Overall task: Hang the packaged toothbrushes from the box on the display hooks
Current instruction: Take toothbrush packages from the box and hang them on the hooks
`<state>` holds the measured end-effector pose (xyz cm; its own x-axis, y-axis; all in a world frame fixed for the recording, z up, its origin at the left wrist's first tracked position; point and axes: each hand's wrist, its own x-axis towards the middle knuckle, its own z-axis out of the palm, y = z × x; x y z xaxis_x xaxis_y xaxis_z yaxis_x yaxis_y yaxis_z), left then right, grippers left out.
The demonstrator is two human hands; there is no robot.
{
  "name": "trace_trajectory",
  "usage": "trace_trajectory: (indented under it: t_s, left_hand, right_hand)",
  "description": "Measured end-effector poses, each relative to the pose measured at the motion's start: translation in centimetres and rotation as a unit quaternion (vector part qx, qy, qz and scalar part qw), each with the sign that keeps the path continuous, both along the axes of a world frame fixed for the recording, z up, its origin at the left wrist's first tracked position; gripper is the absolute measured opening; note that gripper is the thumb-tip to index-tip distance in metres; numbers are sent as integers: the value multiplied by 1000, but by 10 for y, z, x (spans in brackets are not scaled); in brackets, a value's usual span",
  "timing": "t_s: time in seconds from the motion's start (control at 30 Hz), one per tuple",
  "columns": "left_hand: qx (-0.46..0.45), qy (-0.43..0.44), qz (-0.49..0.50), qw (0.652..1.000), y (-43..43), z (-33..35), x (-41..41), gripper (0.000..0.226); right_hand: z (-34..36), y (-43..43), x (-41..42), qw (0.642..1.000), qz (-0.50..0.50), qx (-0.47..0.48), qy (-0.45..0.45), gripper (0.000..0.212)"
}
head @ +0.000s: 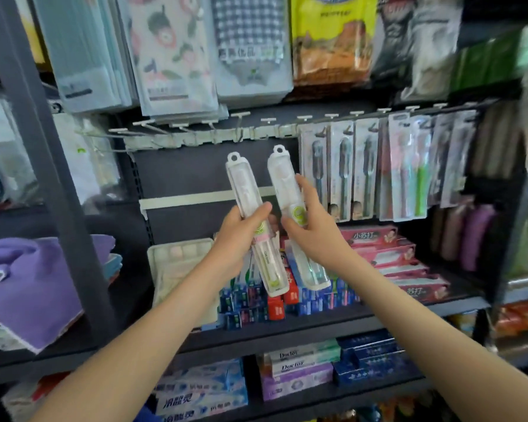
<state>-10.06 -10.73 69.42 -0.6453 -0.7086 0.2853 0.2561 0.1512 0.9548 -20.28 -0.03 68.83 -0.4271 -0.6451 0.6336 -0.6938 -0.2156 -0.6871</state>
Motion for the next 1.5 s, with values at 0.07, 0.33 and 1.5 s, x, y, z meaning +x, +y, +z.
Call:
trace_trajectory:
  t_s: [0.07,0.33,1.5]
  left_hand:
    - [-3,13,-3,1000,-1,10,-8,23]
    - [-30,17,26,999,-20,31,-34,19]
    - [-69,-27,69,995,-48,12,-60,30]
  right_hand:
    - [6,3,-10,1000,-26,5,4,68]
    - [27,3,-56,995,-98,30,-4,65]
    - [39,-111,-131,981,-122,152,7,75]
